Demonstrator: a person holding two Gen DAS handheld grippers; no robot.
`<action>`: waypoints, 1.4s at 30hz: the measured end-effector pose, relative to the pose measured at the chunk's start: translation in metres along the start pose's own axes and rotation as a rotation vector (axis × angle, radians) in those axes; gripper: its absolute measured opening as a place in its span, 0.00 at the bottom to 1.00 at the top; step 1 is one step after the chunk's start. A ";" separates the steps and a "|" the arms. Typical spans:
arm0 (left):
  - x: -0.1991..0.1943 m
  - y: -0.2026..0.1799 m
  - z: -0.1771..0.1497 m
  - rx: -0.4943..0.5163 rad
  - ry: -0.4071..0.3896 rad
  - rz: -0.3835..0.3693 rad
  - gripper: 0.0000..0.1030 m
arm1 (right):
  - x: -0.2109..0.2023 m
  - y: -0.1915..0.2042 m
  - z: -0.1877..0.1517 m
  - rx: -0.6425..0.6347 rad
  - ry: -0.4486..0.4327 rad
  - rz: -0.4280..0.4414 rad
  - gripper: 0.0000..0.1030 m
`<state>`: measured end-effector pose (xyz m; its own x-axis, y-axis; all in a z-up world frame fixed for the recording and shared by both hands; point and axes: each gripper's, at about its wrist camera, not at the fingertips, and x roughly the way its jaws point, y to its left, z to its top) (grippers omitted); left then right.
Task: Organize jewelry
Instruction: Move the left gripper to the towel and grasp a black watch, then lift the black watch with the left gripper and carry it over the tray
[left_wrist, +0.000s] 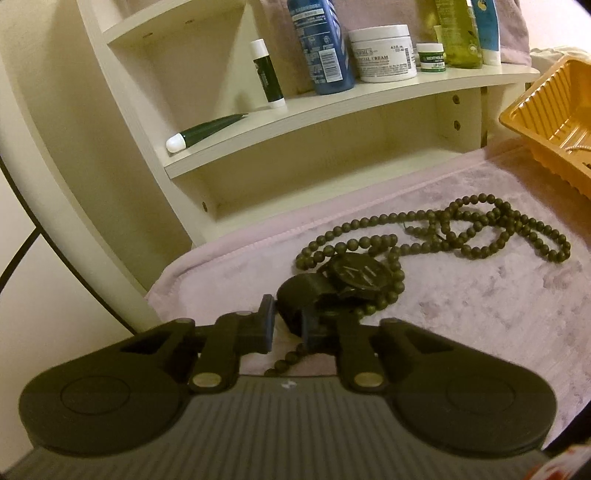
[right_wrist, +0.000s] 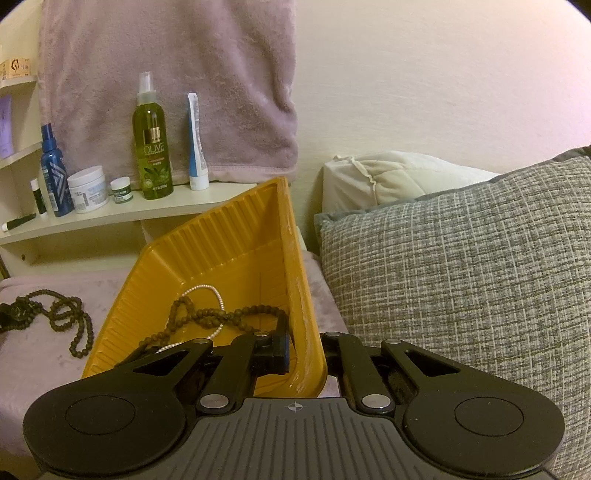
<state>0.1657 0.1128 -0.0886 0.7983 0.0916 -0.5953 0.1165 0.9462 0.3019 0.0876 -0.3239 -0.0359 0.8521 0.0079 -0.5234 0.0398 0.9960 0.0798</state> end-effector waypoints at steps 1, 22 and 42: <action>-0.001 0.000 0.001 -0.005 0.000 0.000 0.11 | 0.000 0.001 0.000 0.000 0.000 0.001 0.07; -0.043 0.000 0.030 -0.100 -0.093 -0.025 0.05 | -0.006 0.004 0.001 0.005 -0.014 0.013 0.07; -0.062 -0.055 0.052 -0.151 -0.091 -0.171 0.05 | -0.007 0.005 0.001 0.016 -0.017 0.020 0.07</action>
<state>0.1408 0.0391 -0.0291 0.8254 -0.0959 -0.5563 0.1703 0.9819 0.0834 0.0821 -0.3190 -0.0307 0.8615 0.0263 -0.5070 0.0309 0.9941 0.1039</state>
